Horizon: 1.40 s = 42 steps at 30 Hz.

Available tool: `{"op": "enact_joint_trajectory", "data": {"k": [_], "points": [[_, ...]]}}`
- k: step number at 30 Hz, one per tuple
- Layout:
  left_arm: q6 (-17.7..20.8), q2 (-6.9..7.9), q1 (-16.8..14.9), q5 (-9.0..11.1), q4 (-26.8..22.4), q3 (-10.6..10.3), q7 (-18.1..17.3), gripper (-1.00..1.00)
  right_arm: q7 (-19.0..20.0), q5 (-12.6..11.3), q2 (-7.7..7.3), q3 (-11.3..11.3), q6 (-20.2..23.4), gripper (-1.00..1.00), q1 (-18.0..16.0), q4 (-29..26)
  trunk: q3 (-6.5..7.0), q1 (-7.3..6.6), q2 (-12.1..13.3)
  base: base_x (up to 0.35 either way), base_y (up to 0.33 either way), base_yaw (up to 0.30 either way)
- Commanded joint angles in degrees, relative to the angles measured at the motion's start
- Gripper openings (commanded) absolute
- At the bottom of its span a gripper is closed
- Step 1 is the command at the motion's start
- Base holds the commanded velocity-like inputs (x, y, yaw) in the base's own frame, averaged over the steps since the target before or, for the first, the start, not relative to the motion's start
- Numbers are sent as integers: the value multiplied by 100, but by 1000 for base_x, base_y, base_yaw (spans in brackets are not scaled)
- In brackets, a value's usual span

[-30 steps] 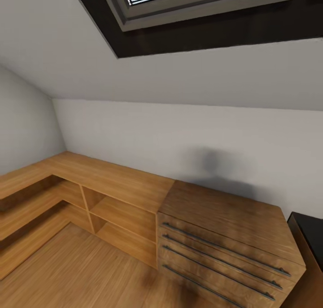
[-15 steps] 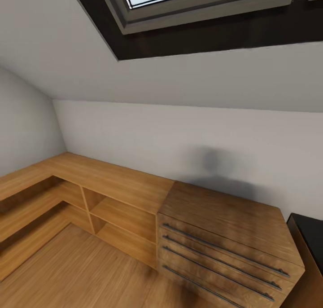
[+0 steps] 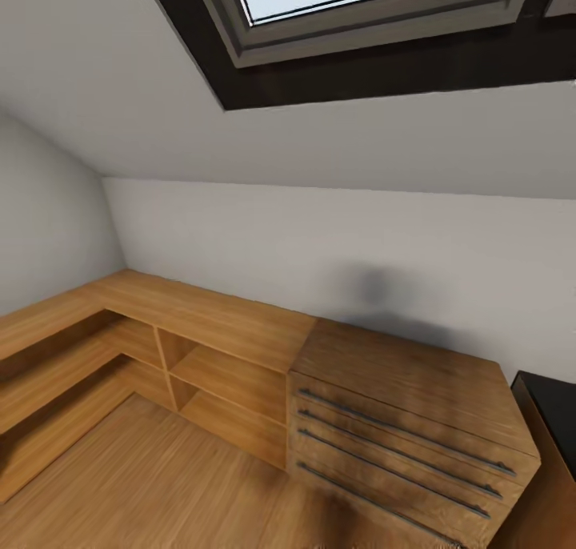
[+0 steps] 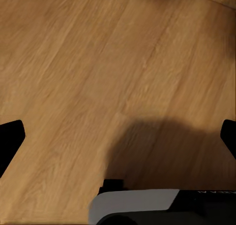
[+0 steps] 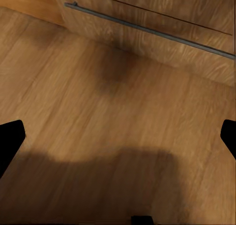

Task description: In the bedroom, organize the workspace by keeping the computer under the desk, ensuring the monitor is on the desk, placing the keyboard on the desk next to the monitor, placing the mouse on the desk next to the keyboard, moving the folder from the swivel chair onto the desk next to the mouse, stacking the notebook on top of the folder with the pen on top of the notebook, and positioning the swivel chair next to the desk.

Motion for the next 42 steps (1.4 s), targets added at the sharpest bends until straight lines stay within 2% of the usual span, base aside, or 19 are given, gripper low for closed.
{"op": "enact_joint_trajectory", "data": {"k": [1, 12, 26, 42], "points": [[-9, 1, 0, 11, -3, -2, 4, 100, 3, -4, -7, -1, -38, 100, -3, -11, -7, -2, -5, -249, 205, -55], [-17, 1, 0, 7, -2, -8, -1, 100, 10, 20, -44, 0, -109, 100, -3, -68, -7, -2, -5, -241, 189, -209], [-11, 1, 0, 3, -2, -11, -1, 100, 10, 23, -48, 0, -111, 100, -3, -81, -14, -2, -5, -10, 6, -260], [-17, 1, 0, 3, 4, -11, -1, 100, 10, 21, -47, 0, -102, 100, -3, -81, -139, -2, -5, 0, 0, -143]]}}
